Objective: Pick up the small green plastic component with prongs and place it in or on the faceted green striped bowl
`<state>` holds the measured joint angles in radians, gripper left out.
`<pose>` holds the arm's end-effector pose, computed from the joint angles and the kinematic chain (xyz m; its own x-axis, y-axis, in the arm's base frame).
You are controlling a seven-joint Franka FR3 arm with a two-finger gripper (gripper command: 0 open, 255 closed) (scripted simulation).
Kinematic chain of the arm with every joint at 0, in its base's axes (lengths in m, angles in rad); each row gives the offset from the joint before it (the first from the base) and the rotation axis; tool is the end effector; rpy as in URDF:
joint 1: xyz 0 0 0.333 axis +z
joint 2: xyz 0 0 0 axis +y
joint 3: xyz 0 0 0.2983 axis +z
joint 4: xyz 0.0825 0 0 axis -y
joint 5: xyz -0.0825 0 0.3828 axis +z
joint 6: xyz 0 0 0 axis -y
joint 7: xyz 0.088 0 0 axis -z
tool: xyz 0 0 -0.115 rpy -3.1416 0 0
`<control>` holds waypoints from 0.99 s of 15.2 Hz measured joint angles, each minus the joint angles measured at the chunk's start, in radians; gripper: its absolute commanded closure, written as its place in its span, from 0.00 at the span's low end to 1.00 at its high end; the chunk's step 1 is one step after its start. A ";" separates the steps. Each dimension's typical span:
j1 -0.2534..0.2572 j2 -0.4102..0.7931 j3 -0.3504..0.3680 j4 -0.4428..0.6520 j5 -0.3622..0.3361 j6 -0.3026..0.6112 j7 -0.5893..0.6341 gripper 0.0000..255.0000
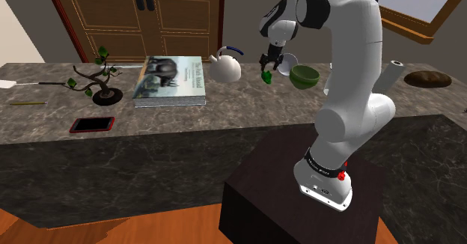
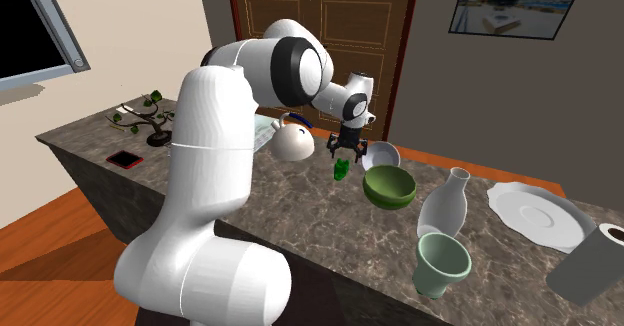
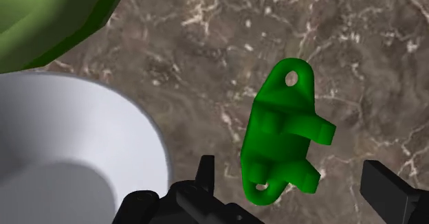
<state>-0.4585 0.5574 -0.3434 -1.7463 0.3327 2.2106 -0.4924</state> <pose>0.4710 -0.4458 0.2430 0.8905 -0.4548 -0.0126 -0.4539 -0.8862 -0.0932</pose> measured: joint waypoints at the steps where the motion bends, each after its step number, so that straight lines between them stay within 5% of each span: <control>1: -0.003 0.005 0.002 0.009 0.009 -0.004 0.008 0.00; 14: -0.014 0.062 0.022 0.008 0.044 0.053 0.000 0.00; 15: -0.014 0.063 0.022 0.008 0.044 0.053 0.000 1.00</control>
<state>-0.4722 0.6200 -0.3216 -1.7387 0.3767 2.2637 -0.4924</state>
